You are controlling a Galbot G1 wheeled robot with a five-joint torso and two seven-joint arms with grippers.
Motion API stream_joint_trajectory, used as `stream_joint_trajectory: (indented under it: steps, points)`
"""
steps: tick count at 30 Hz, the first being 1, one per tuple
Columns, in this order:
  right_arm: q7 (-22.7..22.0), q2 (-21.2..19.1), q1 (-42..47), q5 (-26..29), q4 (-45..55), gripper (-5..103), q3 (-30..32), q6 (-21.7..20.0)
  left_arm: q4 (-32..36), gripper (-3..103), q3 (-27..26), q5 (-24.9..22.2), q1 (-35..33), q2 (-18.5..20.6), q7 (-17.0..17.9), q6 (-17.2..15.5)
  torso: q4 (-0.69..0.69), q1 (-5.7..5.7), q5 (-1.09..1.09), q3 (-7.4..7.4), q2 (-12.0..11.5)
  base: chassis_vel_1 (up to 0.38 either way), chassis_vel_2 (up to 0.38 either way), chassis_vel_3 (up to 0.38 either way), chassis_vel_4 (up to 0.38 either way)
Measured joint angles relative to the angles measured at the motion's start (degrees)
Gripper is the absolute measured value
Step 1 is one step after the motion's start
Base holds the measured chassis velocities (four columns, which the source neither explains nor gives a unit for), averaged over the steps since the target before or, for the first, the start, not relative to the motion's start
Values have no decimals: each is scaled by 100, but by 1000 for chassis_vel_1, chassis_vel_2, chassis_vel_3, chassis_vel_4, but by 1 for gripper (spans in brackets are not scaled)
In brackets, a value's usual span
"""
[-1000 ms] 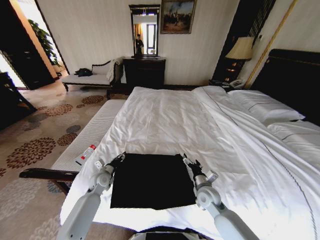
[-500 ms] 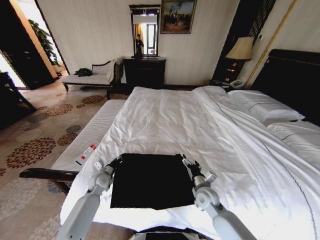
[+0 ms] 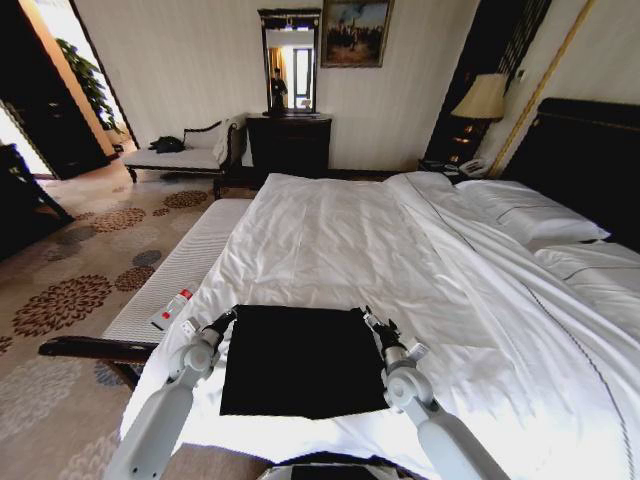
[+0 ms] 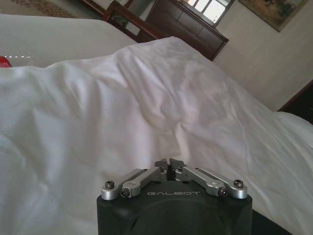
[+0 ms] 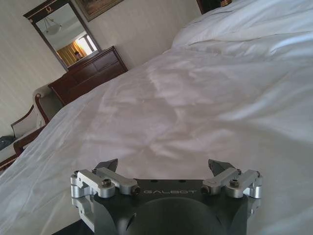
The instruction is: Fold the clothes on the bed.
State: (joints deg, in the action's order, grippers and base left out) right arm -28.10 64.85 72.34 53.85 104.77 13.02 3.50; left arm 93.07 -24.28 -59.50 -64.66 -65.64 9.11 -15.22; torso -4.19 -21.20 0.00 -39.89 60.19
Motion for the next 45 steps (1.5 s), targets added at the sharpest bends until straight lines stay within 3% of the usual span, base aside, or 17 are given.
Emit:
stream_joint_trajectory:
  steps: [2, 5, 8, 10, 17, 19, 20, 23, 25, 29, 32, 34, 39, 43, 45]
  points:
    - [-1, 0, 17, -2, 12, 100, 8, -2, 33, 15, 22, 36, -28, -3, -88, 30, 0, 0, 0, 0, 0, 0, 0, 0, 0]
    - [-2, -8, 44, -5, 30, 100, 20, -2, 63, 20, 36, 38, -41, -10, -165, 48, 0, 0, 0, 0, 0, 0, 0, 0, 0]
    - [-2, -15, 78, -9, 43, 100, 31, -2, 78, 36, 55, 38, -45, -17, -259, 71, -1, 0, 0, 0, 0, 0, 0, 0, 0]
    - [-2, -12, 82, -10, 43, 100, 31, -2, 75, 36, 62, 40, -45, -19, -269, 74, 0, 0, 0, 0, 0, 0, 0, 0, 0]
    - [-2, 18, 85, -16, 30, 100, 23, -2, -76, 69, 143, 153, -39, -66, -302, 91, 0, 0, 0, 0, 0, 0, 0, 0, 0]
    - [-3, 18, 85, -18, 29, 100, 21, -2, -94, 69, 146, 160, -35, -84, -306, 93, 0, 0, 0, 0, 0, 0, 0, 0, 0]
    - [-3, 17, 87, -20, 29, 100, 19, -2, -109, 80, 148, 161, -26, -103, -312, 97, 0, 0, 0, 0, 0, 0, 0, 0, 0]
    - [-6, 8, 95, -22, 29, 100, 18, -2, -130, 85, 153, 163, -12, -127, -316, 107, 0, 0, 0, 0, 0, 0, 0, 0, 0]
    - [-8, 0, 102, -23, 28, 100, 18, -2, -149, 96, 160, 168, -1, -141, -318, 112, 0, 0, 0, 0, 0, 0, 0, 0, 0]
    - [-12, -6, 108, -25, 30, 100, 18, -2, -174, 88, 163, 166, 21, -185, -319, 123, 0, 0, 0, 0, 0, 0, 0, 0, 0]
    - [-15, -4, 115, -27, 37, 100, 16, -3, -187, 72, 162, 151, 28, -268, -305, 158, 0, 0, 0, 0, 0, 0, 0, 0, 0]
    - [-15, -2, 117, -28, 41, 100, 16, -4, -187, 72, 160, 147, 28, -290, -297, 162, 0, 0, 0, 0, 0, 0, 0, 0, 0]
    - [-18, -2, 152, -41, 57, 100, 19, -6, -177, 44, 152, 124, 17, -332, -275, 166, 0, 0, 0, 0, 0, 0, 0, 0, 0]
    - [-19, -3, 168, -56, 62, 100, 25, -6, -152, 39, 126, 89, 12, -323, -259, 167, 0, 0, 0, 0, 0, 0, 0, 0, 0]
    - [-20, 3, 176, -68, 63, 100, 27, -6, -98, 28, 76, 35, 2, -299, -240, 167, -1, 0, 0, 0, 0, 0, 0, 0, 0]
